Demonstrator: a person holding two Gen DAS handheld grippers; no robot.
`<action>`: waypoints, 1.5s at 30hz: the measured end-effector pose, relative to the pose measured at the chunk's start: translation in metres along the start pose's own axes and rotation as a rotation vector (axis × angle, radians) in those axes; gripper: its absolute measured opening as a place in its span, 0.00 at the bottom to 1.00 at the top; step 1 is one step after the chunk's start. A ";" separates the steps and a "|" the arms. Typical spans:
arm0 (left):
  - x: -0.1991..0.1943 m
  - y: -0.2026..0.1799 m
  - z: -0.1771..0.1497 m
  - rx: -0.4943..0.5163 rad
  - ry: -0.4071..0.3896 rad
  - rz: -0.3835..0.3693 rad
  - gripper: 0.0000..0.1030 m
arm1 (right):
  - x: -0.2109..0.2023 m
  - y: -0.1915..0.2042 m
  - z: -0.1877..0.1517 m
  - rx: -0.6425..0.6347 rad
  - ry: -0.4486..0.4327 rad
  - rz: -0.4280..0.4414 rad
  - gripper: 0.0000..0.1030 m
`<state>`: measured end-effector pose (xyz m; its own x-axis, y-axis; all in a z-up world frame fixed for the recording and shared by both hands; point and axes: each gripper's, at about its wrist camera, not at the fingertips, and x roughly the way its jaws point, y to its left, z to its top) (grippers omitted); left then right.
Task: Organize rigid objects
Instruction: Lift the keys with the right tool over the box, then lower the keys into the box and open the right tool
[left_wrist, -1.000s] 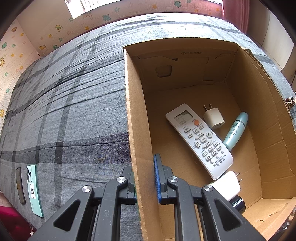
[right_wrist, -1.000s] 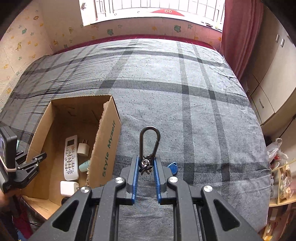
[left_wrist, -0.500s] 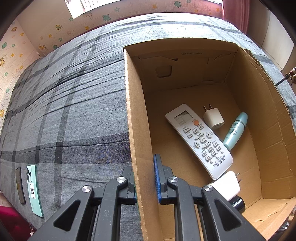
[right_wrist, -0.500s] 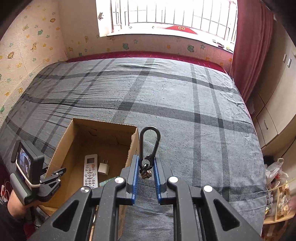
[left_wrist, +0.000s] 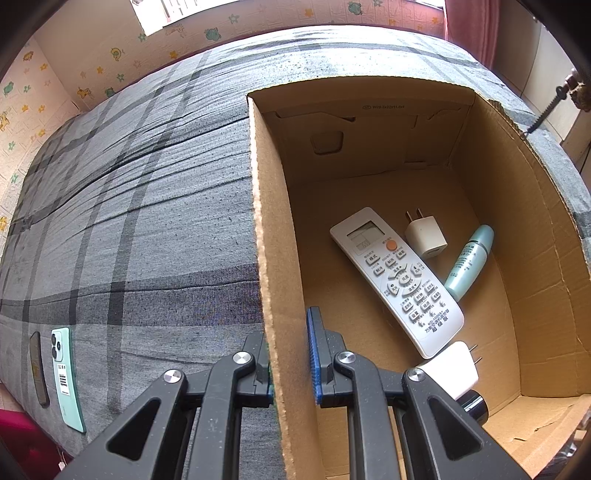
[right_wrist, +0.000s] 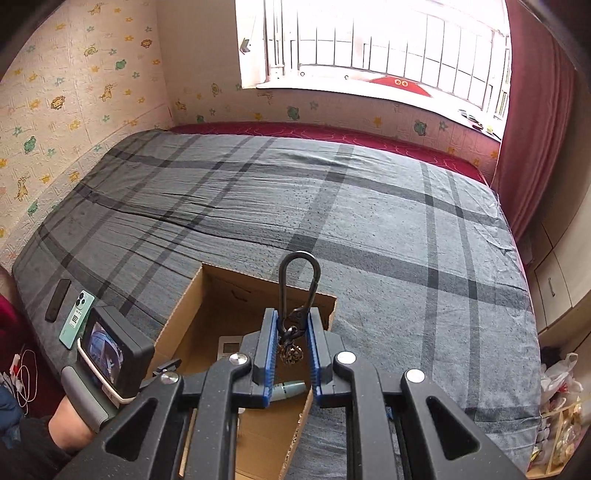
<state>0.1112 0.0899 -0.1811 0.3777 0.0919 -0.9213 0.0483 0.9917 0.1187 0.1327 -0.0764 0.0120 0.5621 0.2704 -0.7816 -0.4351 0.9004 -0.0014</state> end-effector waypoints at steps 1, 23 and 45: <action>0.000 0.001 0.000 -0.001 0.000 -0.001 0.14 | 0.003 0.004 0.000 -0.005 0.005 0.006 0.14; 0.001 0.004 0.000 -0.002 0.000 -0.007 0.15 | 0.119 0.045 -0.054 -0.091 0.268 0.024 0.14; 0.001 0.004 0.000 0.001 0.000 -0.004 0.15 | 0.208 0.056 -0.089 -0.108 0.470 -0.024 0.15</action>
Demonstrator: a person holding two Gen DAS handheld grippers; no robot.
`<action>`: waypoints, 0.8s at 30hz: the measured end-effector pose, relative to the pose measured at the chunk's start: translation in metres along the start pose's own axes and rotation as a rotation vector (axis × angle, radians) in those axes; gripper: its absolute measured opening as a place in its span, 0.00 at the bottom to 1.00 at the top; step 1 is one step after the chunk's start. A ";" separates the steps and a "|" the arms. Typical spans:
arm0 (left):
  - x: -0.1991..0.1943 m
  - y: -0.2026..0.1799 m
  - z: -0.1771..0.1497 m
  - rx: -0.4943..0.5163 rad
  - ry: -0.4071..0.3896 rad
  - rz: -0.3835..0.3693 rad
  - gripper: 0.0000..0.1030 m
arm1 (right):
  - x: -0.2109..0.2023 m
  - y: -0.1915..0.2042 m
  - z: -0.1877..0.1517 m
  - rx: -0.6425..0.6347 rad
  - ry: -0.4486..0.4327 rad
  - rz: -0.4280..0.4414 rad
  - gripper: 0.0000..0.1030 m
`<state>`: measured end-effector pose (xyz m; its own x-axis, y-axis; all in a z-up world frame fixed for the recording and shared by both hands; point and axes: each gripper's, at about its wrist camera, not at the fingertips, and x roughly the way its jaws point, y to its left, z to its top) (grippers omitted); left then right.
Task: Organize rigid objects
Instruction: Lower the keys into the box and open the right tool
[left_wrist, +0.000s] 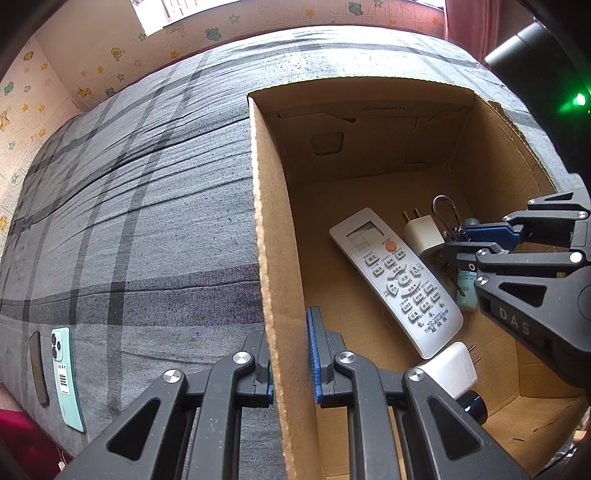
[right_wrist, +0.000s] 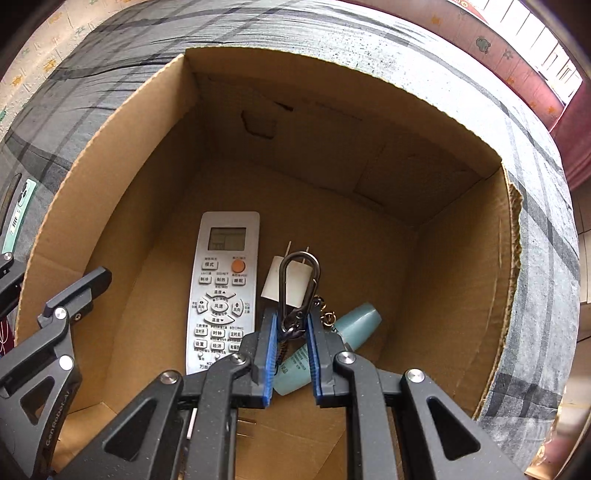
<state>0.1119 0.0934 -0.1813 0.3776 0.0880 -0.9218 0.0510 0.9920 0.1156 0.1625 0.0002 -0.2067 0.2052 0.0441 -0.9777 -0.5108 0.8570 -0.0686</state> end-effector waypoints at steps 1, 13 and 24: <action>0.000 0.000 0.000 -0.001 0.000 0.000 0.15 | 0.002 0.001 0.000 -0.002 0.004 -0.001 0.15; 0.000 -0.001 0.000 0.001 0.000 0.003 0.15 | 0.008 -0.005 0.000 0.017 0.006 0.019 0.16; -0.001 -0.002 0.000 0.002 0.001 0.006 0.15 | -0.019 -0.016 -0.002 0.027 -0.081 0.044 0.60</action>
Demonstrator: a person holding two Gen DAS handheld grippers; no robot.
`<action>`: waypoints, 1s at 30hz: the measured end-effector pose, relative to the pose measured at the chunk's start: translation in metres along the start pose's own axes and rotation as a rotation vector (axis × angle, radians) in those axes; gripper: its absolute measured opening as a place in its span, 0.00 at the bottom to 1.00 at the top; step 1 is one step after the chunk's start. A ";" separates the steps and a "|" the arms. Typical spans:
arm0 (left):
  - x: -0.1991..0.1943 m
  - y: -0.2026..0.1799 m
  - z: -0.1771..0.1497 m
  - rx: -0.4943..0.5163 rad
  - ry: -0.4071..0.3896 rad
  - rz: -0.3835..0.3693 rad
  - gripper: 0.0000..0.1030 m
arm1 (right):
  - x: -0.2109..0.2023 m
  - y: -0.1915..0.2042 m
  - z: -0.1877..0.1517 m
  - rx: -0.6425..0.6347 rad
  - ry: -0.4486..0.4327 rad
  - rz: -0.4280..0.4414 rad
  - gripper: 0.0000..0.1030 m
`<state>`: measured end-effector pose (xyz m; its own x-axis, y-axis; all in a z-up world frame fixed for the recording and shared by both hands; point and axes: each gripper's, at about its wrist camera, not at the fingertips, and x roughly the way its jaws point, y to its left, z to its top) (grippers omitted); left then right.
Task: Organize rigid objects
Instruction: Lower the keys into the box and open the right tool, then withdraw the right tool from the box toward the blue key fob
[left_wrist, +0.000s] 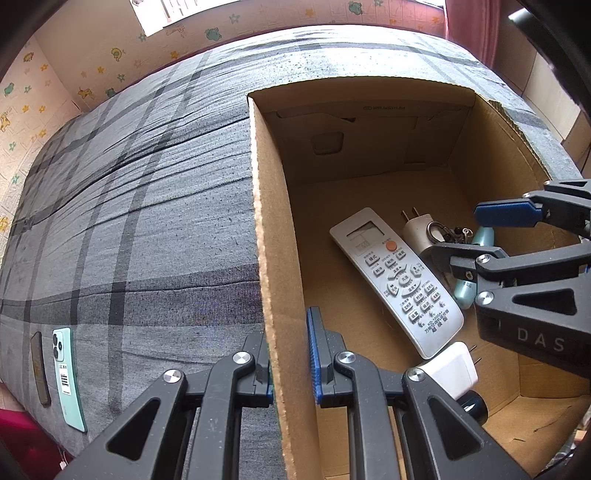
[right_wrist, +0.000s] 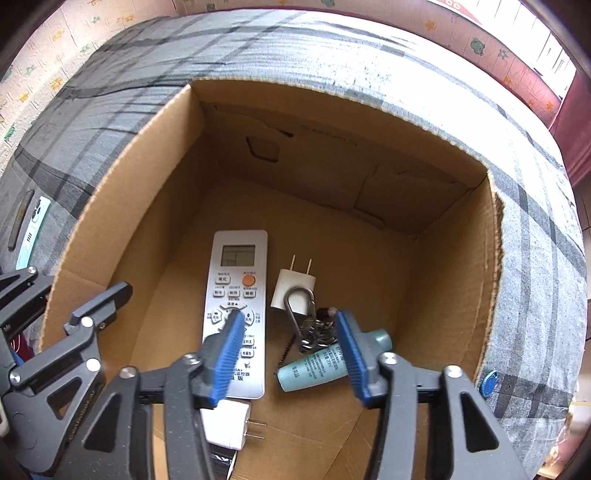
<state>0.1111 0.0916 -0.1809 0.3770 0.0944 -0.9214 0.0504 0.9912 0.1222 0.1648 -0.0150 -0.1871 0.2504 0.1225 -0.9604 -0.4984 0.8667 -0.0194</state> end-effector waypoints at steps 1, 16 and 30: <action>0.000 0.000 0.000 0.000 -0.001 0.000 0.15 | -0.002 0.002 -0.001 -0.006 -0.007 -0.002 0.64; 0.000 -0.001 0.001 0.001 0.001 0.002 0.15 | -0.030 0.011 -0.005 -0.028 -0.078 -0.018 0.97; 0.000 -0.001 0.001 0.002 0.002 0.003 0.15 | -0.064 -0.006 -0.007 0.034 -0.145 -0.021 1.00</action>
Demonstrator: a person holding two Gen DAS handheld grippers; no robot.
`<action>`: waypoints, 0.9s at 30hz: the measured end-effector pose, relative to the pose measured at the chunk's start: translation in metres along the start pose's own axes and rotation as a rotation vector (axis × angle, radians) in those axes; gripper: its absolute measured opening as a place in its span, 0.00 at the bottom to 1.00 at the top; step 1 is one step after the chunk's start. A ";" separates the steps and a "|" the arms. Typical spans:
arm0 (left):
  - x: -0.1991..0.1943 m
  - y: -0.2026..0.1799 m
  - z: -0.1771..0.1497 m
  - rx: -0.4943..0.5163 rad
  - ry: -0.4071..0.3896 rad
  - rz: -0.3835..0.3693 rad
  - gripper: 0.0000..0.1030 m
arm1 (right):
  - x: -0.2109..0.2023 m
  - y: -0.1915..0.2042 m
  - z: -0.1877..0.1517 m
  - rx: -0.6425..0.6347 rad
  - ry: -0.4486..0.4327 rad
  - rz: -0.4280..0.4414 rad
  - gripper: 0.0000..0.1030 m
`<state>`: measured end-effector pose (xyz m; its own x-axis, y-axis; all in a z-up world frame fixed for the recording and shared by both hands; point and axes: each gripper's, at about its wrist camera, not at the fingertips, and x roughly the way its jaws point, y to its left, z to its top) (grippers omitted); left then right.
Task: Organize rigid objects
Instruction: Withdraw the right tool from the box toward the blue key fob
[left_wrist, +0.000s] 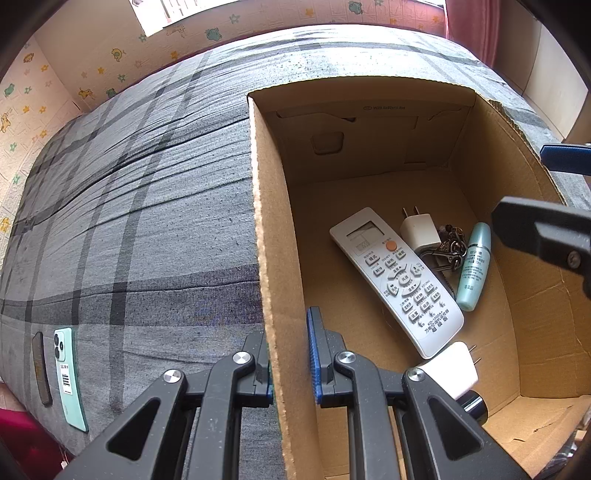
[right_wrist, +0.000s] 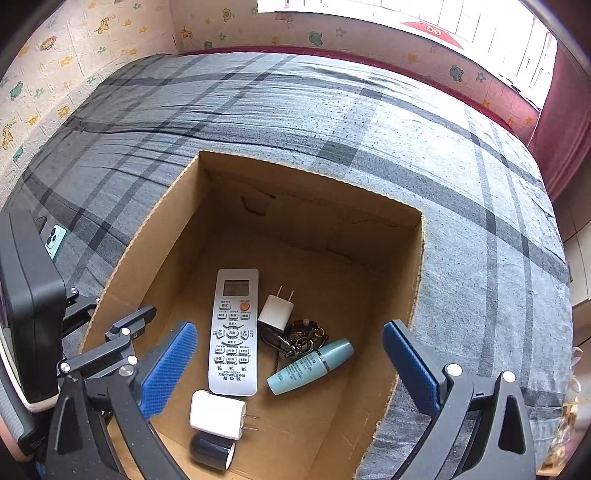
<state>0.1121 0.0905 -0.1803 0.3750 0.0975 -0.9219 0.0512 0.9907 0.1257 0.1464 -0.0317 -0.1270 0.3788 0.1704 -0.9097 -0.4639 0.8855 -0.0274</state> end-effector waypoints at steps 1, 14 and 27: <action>0.000 0.000 0.000 0.000 0.000 0.000 0.15 | -0.002 -0.004 0.000 0.007 -0.002 -0.002 1.00; 0.001 0.001 0.000 0.000 0.001 0.001 0.15 | -0.026 -0.087 0.000 0.155 -0.011 -0.083 1.00; 0.002 0.000 -0.001 0.005 0.001 0.007 0.15 | -0.015 -0.163 -0.030 0.302 0.037 -0.167 1.00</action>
<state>0.1120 0.0907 -0.1824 0.3747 0.1043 -0.9213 0.0532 0.9896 0.1337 0.1925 -0.1917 -0.1208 0.3978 0.0010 -0.9175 -0.1381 0.9887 -0.0588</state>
